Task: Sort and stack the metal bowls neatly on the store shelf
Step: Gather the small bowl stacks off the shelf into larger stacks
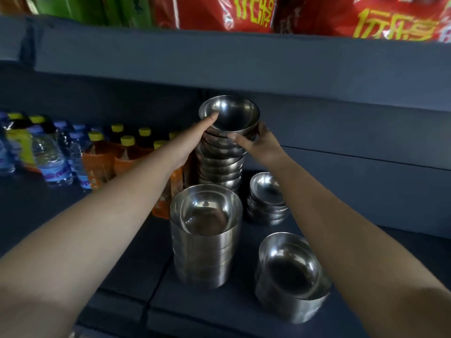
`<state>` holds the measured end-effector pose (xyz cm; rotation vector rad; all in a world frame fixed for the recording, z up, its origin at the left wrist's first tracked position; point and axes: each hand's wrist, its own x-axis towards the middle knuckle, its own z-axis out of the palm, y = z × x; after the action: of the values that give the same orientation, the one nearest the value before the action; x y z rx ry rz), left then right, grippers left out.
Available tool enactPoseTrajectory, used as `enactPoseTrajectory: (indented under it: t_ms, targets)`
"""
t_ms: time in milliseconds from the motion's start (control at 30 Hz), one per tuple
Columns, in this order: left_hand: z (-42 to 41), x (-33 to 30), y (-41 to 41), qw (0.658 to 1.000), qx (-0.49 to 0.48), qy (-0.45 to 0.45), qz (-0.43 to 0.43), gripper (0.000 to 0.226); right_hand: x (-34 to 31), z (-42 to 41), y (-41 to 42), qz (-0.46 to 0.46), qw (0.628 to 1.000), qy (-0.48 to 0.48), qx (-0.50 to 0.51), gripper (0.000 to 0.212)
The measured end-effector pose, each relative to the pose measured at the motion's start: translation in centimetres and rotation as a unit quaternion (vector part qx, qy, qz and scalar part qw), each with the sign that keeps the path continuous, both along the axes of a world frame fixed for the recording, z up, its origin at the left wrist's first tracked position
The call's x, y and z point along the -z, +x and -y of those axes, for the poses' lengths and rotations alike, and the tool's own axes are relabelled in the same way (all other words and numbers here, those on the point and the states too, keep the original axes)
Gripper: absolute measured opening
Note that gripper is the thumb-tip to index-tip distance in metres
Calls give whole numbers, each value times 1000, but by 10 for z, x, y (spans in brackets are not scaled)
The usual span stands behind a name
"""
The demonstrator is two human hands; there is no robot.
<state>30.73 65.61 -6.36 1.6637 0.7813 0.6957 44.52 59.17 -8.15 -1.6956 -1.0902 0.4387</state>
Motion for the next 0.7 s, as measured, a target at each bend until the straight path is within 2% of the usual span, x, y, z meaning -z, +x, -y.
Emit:
enactPoseTrajectory:
  t_ms: [133,267,400,500,700]
  targets:
    - [-22,5,1,1000,8,-25,3,67,1,-16,-4,-5,1000,-13,11,69]
    - [-35,11,1,998,16,-61,8,66,8,-29,-8,-18,1000,-19,13,65]
    - [-42,17,-1,995,11,-94,28,66,14,-34,-14,-27,1000,-2,16,72]
    - [-46,19,-2,993,2,-110,49,67,14,-31,-19,-44,999,6,29,66]
    - [-49,22,-7,994,5,-84,64,70,14,-20,-19,-37,997,-36,51,101]
